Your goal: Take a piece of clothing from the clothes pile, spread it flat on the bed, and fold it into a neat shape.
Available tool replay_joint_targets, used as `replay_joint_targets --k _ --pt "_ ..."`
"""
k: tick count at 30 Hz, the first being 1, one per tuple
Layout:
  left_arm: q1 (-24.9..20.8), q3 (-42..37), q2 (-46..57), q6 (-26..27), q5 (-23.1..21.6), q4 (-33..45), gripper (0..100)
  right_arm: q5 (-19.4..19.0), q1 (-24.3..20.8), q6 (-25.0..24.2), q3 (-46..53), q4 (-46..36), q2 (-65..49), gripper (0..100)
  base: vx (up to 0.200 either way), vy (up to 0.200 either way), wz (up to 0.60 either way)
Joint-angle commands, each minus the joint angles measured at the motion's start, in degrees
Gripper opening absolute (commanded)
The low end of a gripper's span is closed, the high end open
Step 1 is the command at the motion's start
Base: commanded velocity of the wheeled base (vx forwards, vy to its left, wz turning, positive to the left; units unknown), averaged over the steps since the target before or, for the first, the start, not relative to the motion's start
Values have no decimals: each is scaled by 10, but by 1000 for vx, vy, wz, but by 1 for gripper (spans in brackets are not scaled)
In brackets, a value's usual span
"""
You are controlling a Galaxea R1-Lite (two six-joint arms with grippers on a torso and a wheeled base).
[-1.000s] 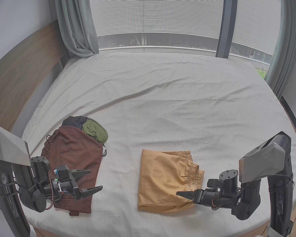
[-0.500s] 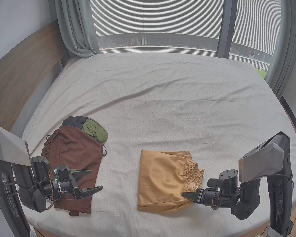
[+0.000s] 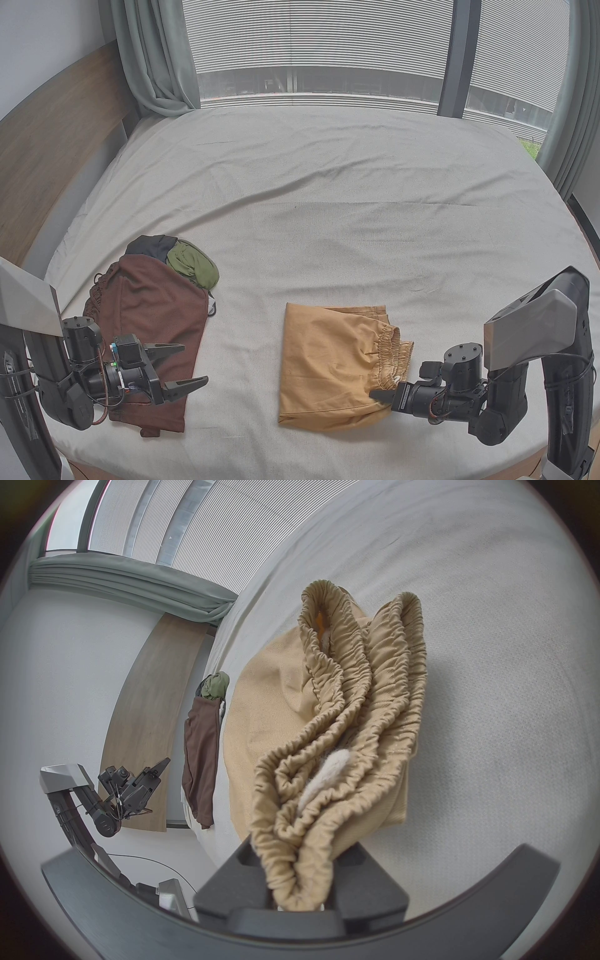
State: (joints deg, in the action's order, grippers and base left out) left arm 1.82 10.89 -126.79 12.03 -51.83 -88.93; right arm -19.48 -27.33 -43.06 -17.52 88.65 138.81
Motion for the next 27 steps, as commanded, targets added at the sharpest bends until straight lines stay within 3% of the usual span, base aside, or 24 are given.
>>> replay_joint_targets --k 1,8,27 --pt "-1 -2 0 0 -2 0 100 0 -4 0 5 0 -36 0 0 0 0" --pt "-1 0 0 0 -2 0 100 -2 -15 0 13 -2 -117 0 0 0 0" --pt "-6 7 34 18 -23 0 100 -7 -19 -1 -12 -3 -207 0 0 0 0"
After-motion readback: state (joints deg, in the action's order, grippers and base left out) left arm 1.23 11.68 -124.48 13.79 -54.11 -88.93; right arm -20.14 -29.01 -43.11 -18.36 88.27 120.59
